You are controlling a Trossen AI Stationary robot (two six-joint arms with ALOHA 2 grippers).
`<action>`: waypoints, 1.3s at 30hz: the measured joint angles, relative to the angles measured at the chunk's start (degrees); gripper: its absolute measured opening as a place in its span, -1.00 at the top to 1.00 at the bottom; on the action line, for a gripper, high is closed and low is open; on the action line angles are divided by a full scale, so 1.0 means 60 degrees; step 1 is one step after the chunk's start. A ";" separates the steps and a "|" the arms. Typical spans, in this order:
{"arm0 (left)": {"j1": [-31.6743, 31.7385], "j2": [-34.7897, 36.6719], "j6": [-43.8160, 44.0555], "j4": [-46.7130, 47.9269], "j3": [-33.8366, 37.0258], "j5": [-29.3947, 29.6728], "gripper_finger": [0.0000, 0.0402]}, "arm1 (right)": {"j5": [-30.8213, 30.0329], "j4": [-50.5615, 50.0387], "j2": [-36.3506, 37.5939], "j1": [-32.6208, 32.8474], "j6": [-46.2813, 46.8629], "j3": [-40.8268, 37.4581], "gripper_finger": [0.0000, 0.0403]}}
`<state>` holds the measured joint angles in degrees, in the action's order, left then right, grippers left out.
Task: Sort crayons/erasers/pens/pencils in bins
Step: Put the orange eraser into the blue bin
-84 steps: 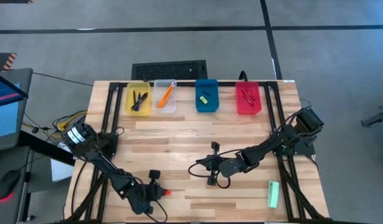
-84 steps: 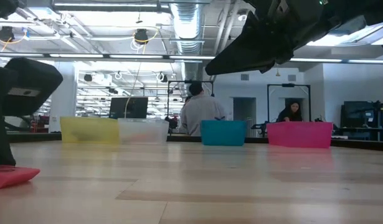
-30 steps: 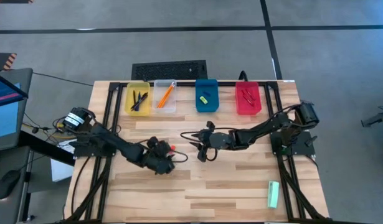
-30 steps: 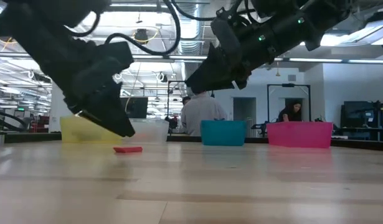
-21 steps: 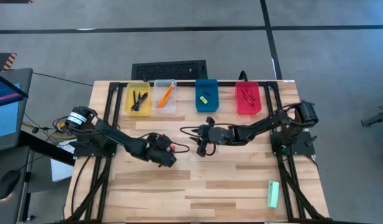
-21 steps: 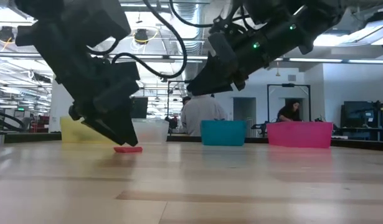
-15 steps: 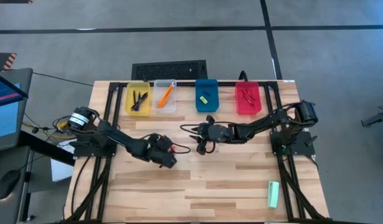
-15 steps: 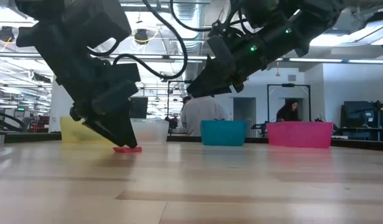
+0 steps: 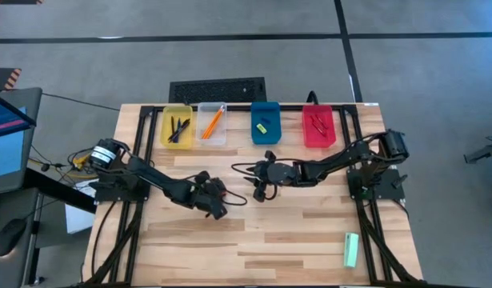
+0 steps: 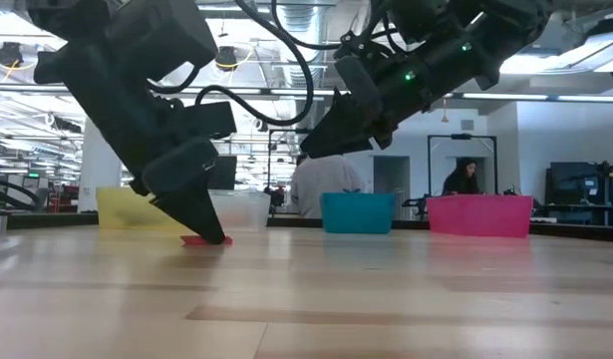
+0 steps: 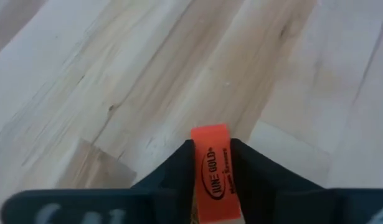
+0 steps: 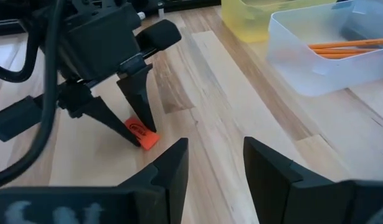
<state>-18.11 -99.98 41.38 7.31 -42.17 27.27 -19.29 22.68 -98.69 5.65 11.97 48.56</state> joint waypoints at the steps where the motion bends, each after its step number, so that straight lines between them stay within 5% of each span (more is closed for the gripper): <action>1: 0.0000 0.0038 -0.0161 0.0005 0.0001 -0.0014 0.61 | 0.0000 -0.0012 -0.0001 0.0000 0.0000 0.0000 0.21; 6: -0.0004 0.0319 -0.0802 0.0087 0.0027 -0.0044 0.79 | 0.0000 -0.0237 -0.0001 0.0000 0.0204 0.0000 0.21; 24: -0.0017 0.1405 -0.1341 0.0441 0.0066 0.0968 0.83 | 0.0511 -0.0480 -0.0001 -0.0120 0.1672 -0.0029 0.21; 31: -0.0044 0.1419 -0.2022 -0.0135 0.0066 0.1177 0.84 | 0.2078 0.0562 -0.0930 -0.0657 0.3997 -0.0074 0.21; 39: -0.0073 0.1420 -0.2614 -0.0634 0.0047 0.1188 0.84 | 0.4686 0.4504 -0.3576 -0.1112 0.5807 0.0659 0.18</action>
<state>-18.55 -91.46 25.69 3.51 -41.89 34.39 8.83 49.70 -120.15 -1.02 46.81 52.51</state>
